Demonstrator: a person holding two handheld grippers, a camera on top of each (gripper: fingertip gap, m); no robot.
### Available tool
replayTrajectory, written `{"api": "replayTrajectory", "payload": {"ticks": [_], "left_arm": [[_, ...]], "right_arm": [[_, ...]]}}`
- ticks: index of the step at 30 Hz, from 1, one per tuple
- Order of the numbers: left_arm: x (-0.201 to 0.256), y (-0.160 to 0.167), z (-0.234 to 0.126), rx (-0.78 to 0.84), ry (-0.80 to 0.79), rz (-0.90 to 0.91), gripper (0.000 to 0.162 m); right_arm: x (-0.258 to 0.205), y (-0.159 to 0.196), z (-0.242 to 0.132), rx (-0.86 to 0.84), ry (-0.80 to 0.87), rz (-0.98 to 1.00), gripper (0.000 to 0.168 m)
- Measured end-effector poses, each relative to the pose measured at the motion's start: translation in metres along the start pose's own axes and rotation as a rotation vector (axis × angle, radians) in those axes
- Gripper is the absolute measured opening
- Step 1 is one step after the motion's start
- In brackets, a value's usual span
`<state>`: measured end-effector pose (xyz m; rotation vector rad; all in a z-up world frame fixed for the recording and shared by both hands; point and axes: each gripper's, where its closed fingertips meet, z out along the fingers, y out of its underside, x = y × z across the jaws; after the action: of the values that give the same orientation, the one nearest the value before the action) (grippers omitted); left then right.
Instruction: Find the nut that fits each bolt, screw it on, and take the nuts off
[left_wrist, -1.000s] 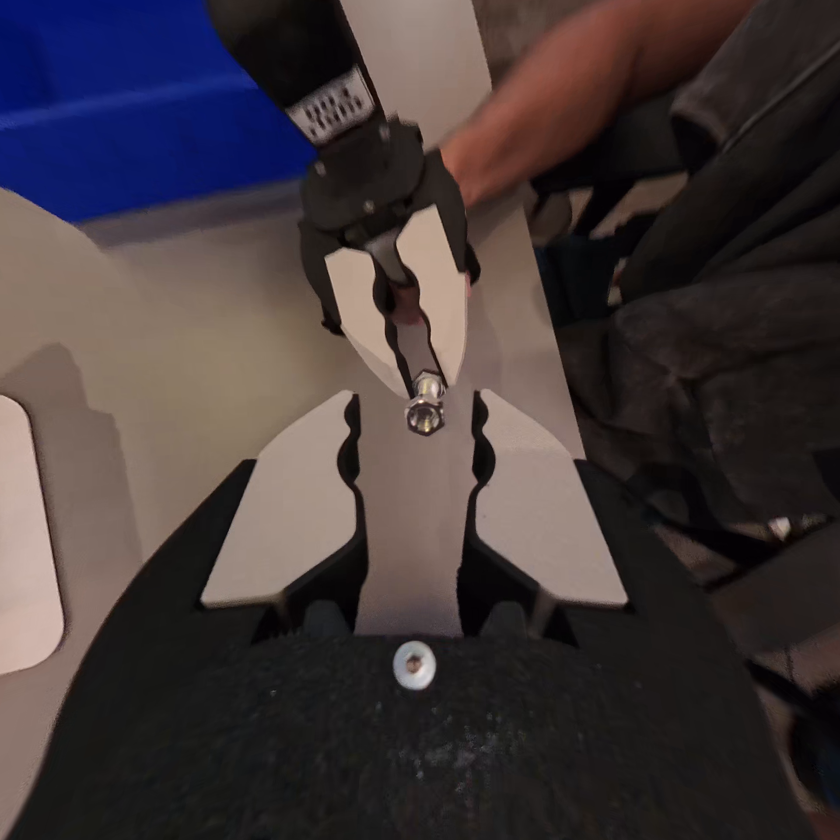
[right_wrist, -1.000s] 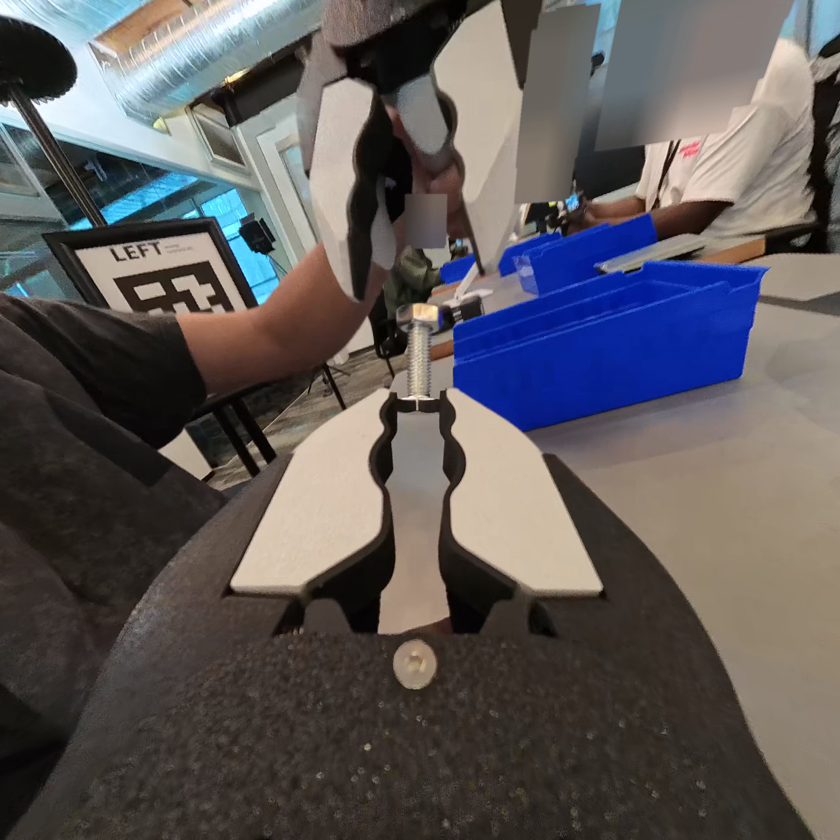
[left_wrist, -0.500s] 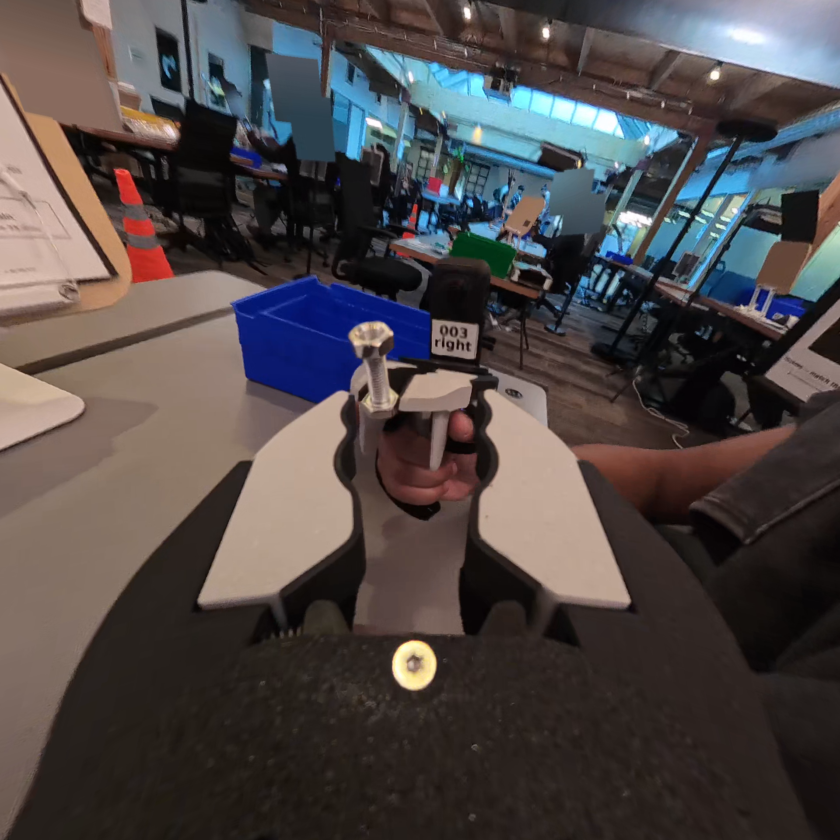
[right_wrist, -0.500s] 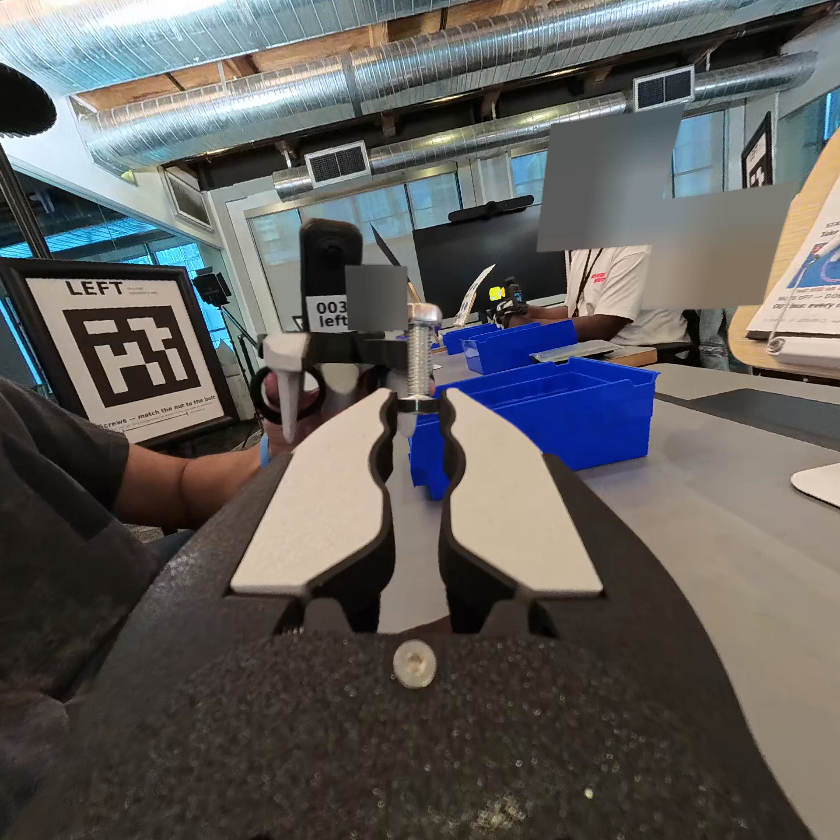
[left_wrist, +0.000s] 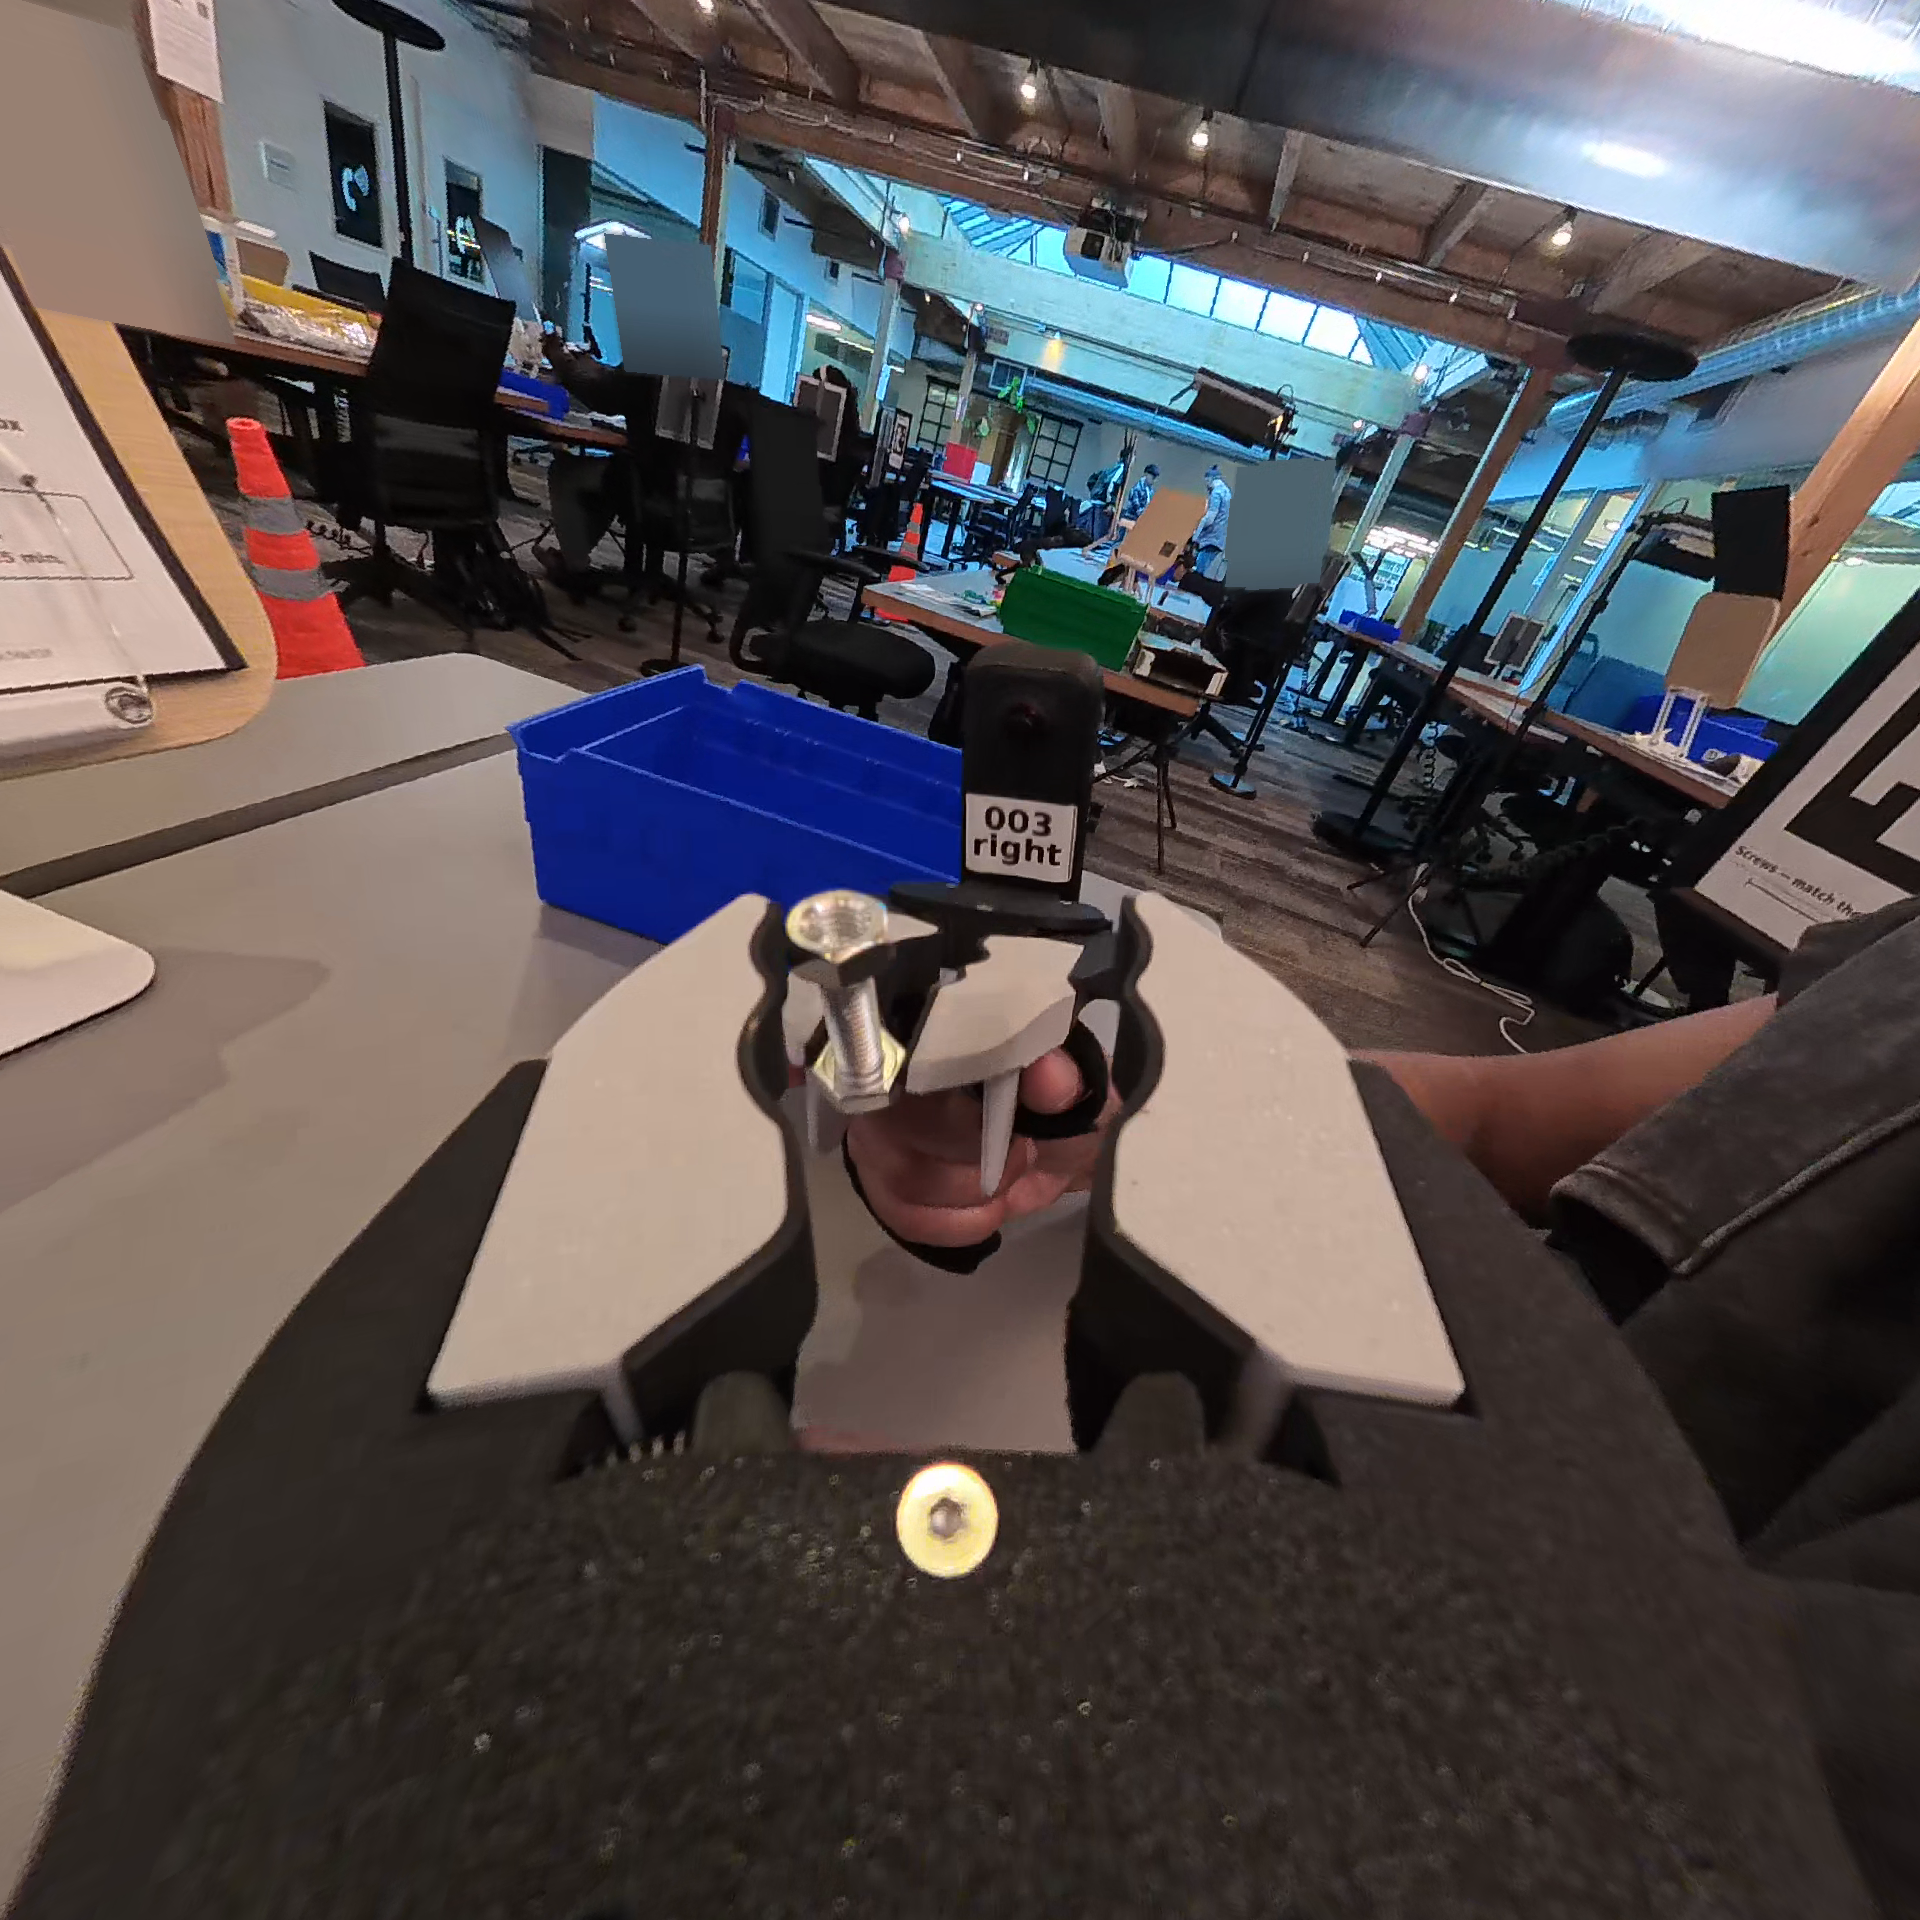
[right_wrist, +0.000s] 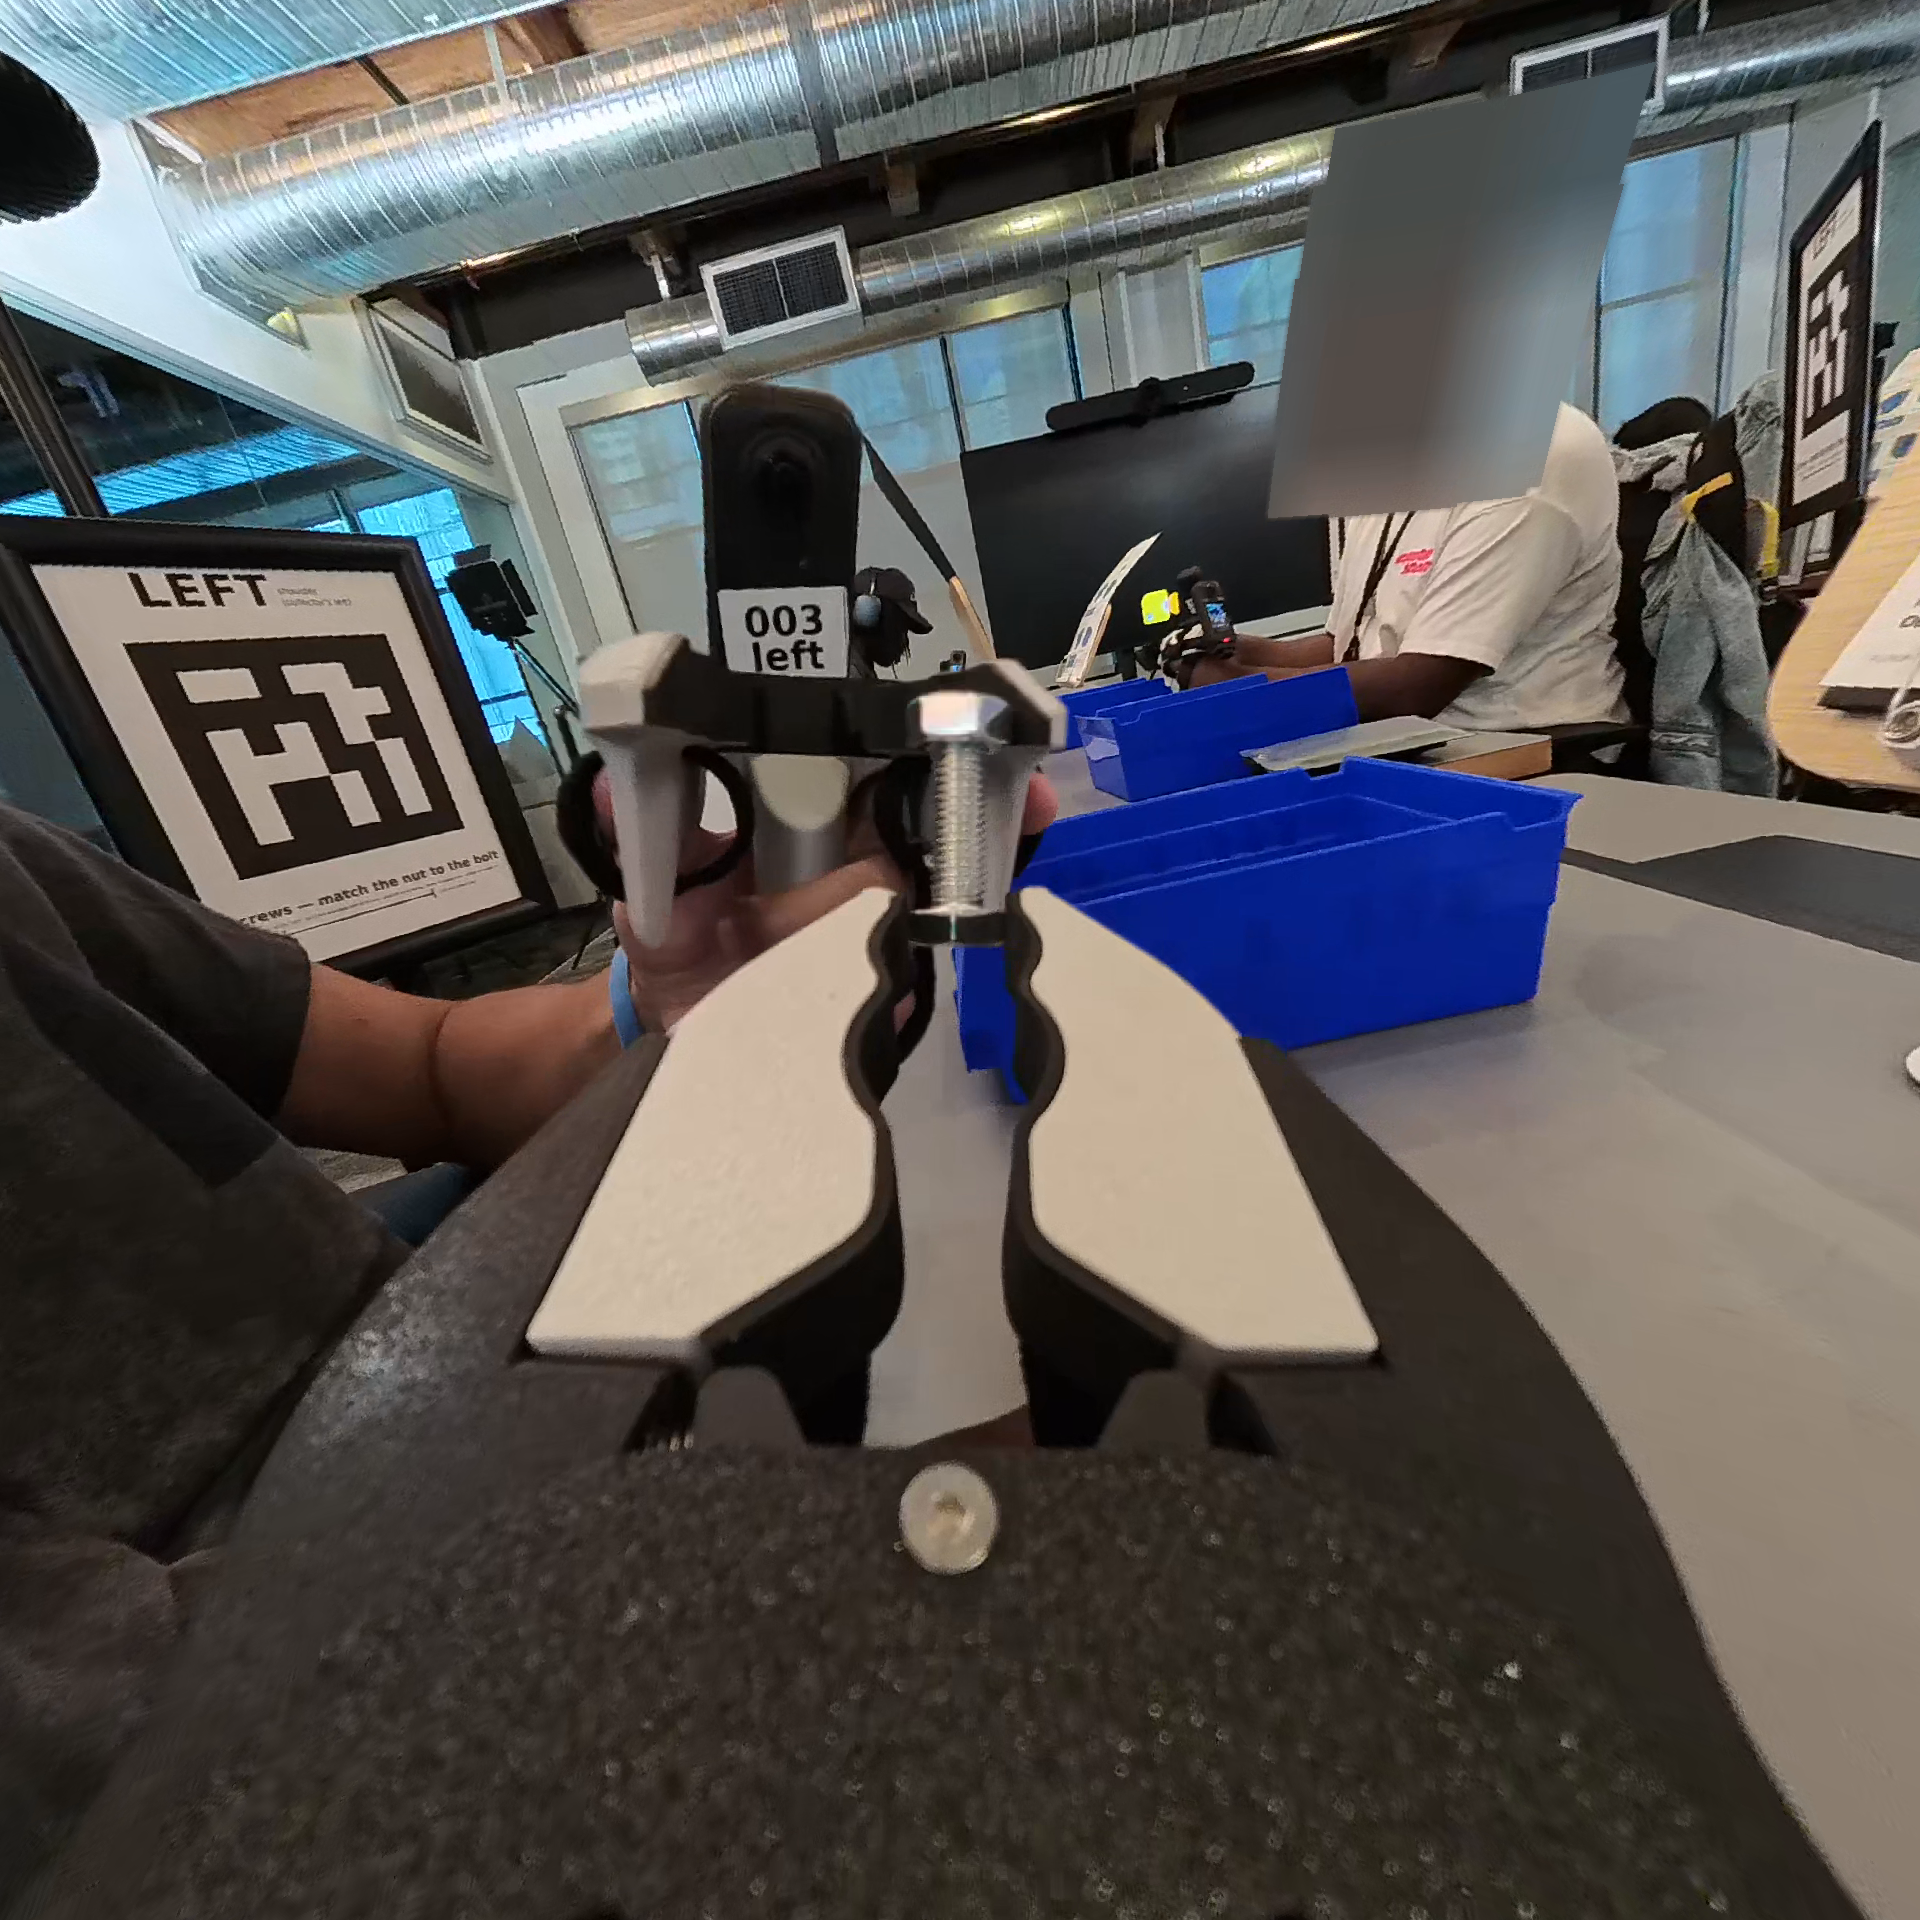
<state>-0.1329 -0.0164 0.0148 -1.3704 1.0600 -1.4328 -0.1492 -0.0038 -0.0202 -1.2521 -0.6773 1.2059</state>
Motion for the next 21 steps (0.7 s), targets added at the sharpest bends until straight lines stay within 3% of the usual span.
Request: {"api": "replayTrajectory", "payload": {"ticks": [21], "left_arm": [[-0.003, -0.002, -0.001, -0.012, -0.019, 0.028, 0.059]], "right_arm": [[0.004, -0.008, -0.006, 0.033, 0.01, 0.046, 0.017]]}}
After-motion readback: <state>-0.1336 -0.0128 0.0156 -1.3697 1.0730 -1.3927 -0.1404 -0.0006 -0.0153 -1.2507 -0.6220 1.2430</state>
